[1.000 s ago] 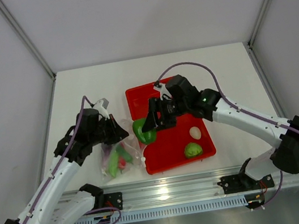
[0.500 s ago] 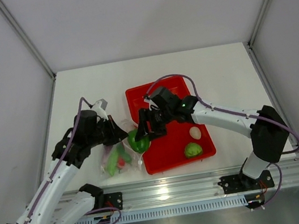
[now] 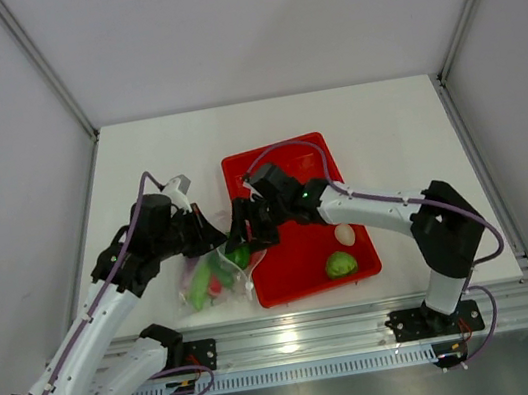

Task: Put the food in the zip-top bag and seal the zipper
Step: Place the fake vegetable in the zipper food storage bag, then pick up the fake vegetable from the bin.

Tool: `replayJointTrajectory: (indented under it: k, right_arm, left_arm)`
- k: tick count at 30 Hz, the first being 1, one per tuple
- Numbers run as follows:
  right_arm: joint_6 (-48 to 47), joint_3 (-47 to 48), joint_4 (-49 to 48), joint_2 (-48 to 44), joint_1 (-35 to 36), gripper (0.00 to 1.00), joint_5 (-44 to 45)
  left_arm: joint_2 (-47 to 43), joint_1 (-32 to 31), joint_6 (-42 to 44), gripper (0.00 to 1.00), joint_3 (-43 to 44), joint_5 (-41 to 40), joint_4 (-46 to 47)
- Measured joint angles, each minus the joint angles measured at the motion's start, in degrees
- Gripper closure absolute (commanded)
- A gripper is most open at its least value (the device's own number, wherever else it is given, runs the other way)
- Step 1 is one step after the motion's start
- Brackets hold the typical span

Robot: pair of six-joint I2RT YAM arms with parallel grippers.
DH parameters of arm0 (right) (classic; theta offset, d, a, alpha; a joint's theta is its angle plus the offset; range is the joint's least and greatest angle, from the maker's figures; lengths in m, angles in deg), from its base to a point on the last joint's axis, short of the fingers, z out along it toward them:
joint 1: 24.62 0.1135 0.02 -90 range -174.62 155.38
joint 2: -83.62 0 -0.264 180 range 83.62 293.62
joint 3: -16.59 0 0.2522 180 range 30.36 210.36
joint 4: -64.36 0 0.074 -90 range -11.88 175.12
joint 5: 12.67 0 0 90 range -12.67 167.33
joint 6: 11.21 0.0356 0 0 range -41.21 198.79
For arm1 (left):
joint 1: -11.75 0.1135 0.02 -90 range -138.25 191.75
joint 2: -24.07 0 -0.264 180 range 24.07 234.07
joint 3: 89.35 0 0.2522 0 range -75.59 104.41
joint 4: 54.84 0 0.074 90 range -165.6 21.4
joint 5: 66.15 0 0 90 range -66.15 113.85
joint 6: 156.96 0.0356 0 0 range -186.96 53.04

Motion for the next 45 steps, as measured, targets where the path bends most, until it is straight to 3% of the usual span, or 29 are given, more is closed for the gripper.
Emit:
replayJointTrajectory:
  k: [1,4,5,12,22,34,40,45]
  right_arm:
    - [0.2,0.3,-0.3,1.0,0.6,0.6,0.0]
    - [0.5,1.1,-0.5,3.8,2.4,0.05,-0.2]
    - [0.7,1.2,-0.5,4.3,2.9,0.01,-0.2]
    - [-0.6,1.2,0.2,2.8,3.3,0.01,2.4]
    - [-5.3,1.1,9.6,-7.6,3.3,0.01,14.2]
    - [-12.5,2.1,31.7,-19.5,3.4,0.0,45.6]
    - [-21.6,-1.8,32.7,-23.7,-8.2,0.01,41.6]
    - [-27.8,-2.4,34.9,-23.5,-7.6,0.01,38.7]
  left_arm:
    - [0.0,0.0,0.0,0.99,0.0,0.0,0.0]
    - [-0.1,0.0,0.0,0.99,0.0,0.0,0.0]
    - [-0.2,0.0,0.0,0.99,0.0,0.0,-0.1]
    - [-1.2,0.1,0.0,0.99,0.2,-0.2,-0.7]
    - [-1.2,0.0,0.0,0.99,0.2,0.4,-0.7]
    - [-1.2,0.0,0.0,0.99,0.2,0.4,-0.6]
    - [-0.9,0.0,0.0,0.99,0.2,0.4,-0.4]
    - [-0.9,0.0,0.0,1.0,0.0,0.4,-0.3]
